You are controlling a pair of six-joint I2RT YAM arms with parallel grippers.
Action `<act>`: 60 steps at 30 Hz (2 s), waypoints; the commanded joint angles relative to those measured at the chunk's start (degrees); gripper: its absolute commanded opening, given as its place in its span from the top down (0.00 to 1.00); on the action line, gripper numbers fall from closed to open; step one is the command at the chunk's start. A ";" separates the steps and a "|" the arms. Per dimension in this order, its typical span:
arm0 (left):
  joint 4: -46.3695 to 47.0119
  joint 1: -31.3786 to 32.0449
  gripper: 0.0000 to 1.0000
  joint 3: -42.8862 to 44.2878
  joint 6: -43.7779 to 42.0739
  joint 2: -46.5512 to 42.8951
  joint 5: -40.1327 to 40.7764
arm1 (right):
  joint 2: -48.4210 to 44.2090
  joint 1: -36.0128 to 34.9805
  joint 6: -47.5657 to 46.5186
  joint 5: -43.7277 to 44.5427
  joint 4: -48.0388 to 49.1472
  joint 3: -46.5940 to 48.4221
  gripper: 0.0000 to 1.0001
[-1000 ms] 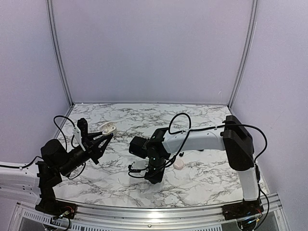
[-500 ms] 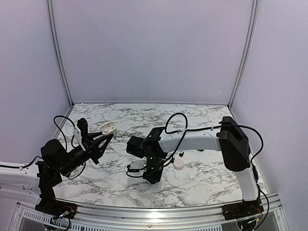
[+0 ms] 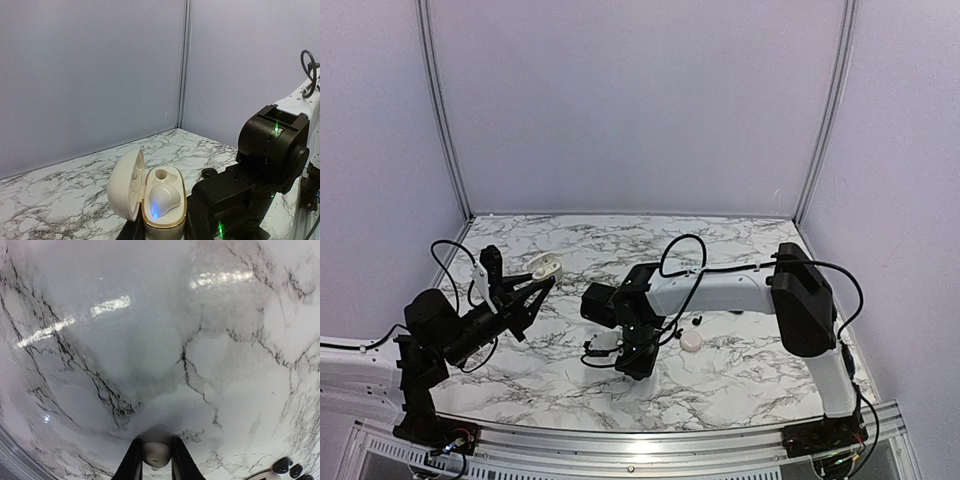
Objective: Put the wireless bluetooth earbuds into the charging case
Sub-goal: Pick up the right earbud from the center of the board, then insert the right earbud into the right side groove of the charging case.
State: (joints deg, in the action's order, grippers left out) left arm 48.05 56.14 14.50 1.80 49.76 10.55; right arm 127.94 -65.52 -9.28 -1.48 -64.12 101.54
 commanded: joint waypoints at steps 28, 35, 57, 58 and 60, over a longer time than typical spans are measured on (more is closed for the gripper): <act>2.75 -0.96 1.00 0.14 -0.84 0.25 -0.87 | -30.71 5.50 0.73 4.63 36.66 -13.91 0.91; 4.34 -0.99 1.00 -0.24 -3.35 0.19 -5.48 | -38.80 5.36 0.64 -2.04 50.73 -19.09 0.91; 6.55 -0.94 1.00 2.15 -2.15 2.66 -8.78 | -36.57 0.49 4.19 -9.91 71.58 -21.55 0.92; 6.73 -0.92 1.00 2.19 -2.18 2.83 -8.79 | -36.33 0.43 4.49 -9.82 71.99 -21.63 0.91; 7.17 -0.90 1.00 2.28 -0.97 3.09 -8.79 | -35.76 0.39 5.25 -10.02 72.74 -21.66 0.91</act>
State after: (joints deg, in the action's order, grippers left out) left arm 51.22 55.44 14.83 -0.45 52.34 2.37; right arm 91.02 -64.55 -5.67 -11.11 4.73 79.55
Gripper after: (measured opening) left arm 0.235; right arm 0.187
